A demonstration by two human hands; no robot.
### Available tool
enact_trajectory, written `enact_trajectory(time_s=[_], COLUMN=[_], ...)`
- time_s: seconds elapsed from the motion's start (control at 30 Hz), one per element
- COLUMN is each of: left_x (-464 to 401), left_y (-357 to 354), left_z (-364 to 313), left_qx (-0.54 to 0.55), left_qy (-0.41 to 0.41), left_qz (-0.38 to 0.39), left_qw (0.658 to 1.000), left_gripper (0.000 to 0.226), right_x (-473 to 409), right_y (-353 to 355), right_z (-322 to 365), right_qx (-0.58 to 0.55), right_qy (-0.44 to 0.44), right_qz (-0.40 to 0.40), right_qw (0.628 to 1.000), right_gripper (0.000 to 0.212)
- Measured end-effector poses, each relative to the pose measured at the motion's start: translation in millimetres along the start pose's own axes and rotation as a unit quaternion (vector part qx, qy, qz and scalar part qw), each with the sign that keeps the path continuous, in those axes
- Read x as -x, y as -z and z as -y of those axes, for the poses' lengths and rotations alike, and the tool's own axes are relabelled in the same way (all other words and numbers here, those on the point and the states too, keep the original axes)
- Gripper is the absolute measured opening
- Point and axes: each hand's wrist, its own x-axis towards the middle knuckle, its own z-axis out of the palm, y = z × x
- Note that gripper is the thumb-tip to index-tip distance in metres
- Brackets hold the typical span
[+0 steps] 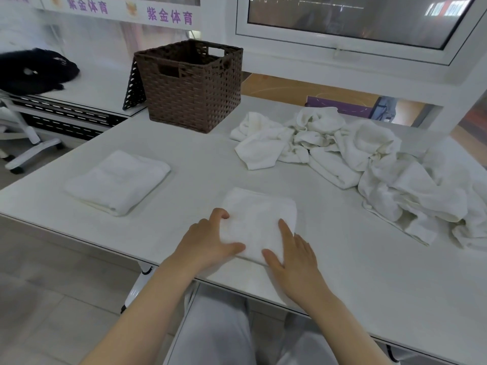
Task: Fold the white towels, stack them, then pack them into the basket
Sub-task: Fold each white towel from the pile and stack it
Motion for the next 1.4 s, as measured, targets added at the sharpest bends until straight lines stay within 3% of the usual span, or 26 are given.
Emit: enact_trajectory(time_s=[0.3,0.6,0.97,1.1,1.2,1.4], left_x=[-1,-15,-43,-58,-65,-74], left_y=[-14,21,173,219,237,235], left_z=[7,33,135,179,207,247], left_qx=[0.178,0.099,0.003,0.007,0.006,0.01], left_qy=[-0.078,-0.114,-0.108,-0.066,-0.047,0.002], left_qz=[-0.087,-0.146,-0.279,-0.258,-0.192,-0.09], left_qw=[0.977,0.978,0.954,0.964,0.98,0.996], left_gripper=[0.045,0.038,0.042,0.042,0.04,0.044], right_x=[4,-34,-116,-130,-133,-124], right_y=[6,6,-27,-52,-74,-106], right_z=[14,63,226,274,291,292], right_qx=[-0.084,-0.057,-0.13,-0.181,-0.207,-0.145], right_qy=[0.009,0.048,0.174,0.175,0.146,0.116], right_qz=[-0.054,-0.031,0.0,0.043,0.087,0.113], right_qw=[0.995,0.997,0.976,0.967,0.964,0.976], right_gripper=[0.074,0.078,0.079,0.079,0.078,0.078])
